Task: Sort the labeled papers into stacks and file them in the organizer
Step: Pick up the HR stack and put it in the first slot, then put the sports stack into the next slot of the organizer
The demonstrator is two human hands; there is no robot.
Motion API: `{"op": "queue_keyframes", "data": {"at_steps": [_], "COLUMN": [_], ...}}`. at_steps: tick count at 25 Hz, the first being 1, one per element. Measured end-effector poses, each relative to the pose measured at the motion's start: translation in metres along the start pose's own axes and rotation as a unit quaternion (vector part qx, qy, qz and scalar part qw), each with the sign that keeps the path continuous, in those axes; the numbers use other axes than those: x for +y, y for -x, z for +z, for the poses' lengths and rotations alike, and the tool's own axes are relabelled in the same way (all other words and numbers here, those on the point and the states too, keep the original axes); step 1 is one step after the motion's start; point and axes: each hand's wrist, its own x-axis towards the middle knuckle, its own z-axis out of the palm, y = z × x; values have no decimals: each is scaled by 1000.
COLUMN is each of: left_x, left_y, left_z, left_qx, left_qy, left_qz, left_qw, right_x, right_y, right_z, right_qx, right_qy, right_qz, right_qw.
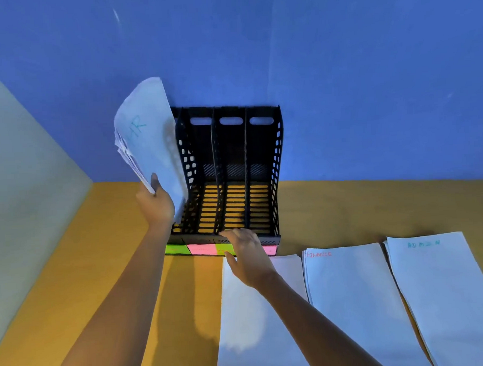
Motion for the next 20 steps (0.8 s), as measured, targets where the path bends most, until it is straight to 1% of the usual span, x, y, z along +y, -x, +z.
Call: {"op": "queue_keyframes", "data": {"at_steps": [3,6,7,10,12,14,15,18,20], "left_x": [-18,-31,-34,-37,-37,-39,-38,-41,-44], "left_y": [3,9,11,16,18,23,26,45,66], "left_z": [10,14,14,6,-3,-11,-15,-26,-30], "left_qx": [-51,-79,-87,-115,-106,-80,-64,-19,17], "left_qy": [-23,-68,-65,-46,-39,-42,-47,-53,-58], "left_qz": [-7,-36,-39,14,10,-2,5,67,85], "left_qw": [998,994,993,992,994,996,997,996,995], "right_x": [1,3,3,4,4,4,5,4,7], "right_y": [0,1,1,2,1,2,2,3,11], "right_z": [0,1,1,2,3,3,1,-6,-17], "right_qx": [-1,1,2,4,2,0,-4,-21,6], "right_qy": [-4,-6,-5,-6,-10,-21,-26,-58,-114], "right_qz": [-5,-9,-10,-13,-13,-14,-14,-18,-6], "right_qw": [1000,1000,1000,1000,1000,1000,1000,998,993]}}
